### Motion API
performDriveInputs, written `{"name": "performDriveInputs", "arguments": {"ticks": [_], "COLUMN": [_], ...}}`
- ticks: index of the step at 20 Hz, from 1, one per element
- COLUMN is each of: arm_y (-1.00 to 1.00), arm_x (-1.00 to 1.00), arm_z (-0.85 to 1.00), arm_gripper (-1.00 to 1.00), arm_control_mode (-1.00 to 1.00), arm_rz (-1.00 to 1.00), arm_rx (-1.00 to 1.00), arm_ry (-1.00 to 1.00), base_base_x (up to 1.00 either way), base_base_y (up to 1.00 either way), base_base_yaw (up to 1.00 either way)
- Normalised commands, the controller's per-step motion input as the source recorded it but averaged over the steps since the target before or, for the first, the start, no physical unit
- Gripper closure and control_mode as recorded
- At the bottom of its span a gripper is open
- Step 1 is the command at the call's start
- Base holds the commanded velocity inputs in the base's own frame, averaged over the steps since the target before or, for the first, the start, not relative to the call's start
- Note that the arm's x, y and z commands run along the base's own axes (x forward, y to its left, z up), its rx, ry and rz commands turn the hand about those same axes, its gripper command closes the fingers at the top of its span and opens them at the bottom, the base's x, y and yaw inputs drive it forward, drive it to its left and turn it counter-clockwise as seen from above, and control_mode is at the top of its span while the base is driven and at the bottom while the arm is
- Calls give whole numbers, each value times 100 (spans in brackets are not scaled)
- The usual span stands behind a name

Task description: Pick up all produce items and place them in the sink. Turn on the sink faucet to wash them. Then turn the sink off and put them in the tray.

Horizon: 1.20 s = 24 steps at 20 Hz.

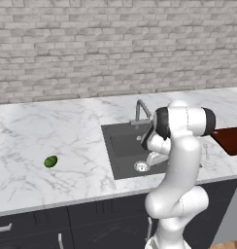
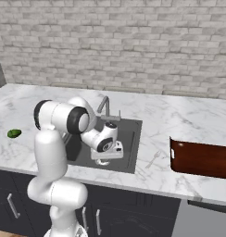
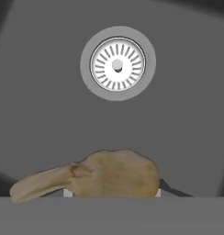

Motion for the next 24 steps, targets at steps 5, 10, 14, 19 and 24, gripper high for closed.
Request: {"name": "performDriveInputs", "arguments": {"ticks": [5,10,14,19,24], "arm_y": [0,0,0,0,1], "arm_x": [12,7,11,18,19], "arm_z": [-29,-21,-19,-23,-24], "arm_gripper": [100,100,100,100,100], "arm_control_mode": [-100,-100,-100,-100,-100], "arm_rz": [0,0,0,0,0], "arm_rx": [0,0,0,0,0], "arm_ry": [1,0,0,4,5], "base_base_x": [0,0,0,0,0], "base_base_y": [0,0,0,0,0], "base_base_yaw": [0,0,0,0,0]}}
